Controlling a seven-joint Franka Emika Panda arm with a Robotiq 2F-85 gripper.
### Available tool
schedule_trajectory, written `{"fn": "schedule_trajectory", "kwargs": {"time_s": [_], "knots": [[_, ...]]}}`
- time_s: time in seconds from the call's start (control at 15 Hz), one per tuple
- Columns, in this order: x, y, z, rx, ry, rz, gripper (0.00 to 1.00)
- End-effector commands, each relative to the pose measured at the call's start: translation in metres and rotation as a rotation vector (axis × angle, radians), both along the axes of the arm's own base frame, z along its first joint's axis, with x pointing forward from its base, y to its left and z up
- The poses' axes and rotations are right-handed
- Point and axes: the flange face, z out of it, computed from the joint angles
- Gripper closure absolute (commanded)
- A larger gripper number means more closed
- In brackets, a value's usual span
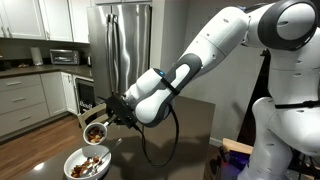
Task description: Move some of the objects from the white cup and put them in the bowl
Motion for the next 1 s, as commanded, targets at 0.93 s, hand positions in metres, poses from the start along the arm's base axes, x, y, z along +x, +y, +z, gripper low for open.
{"fn": "schedule_trajectory", "kwargs": {"time_s": [0.93], "knots": [[0.0, 0.033, 0.026, -0.146, -0.212, -0.01, 0.94]]}}
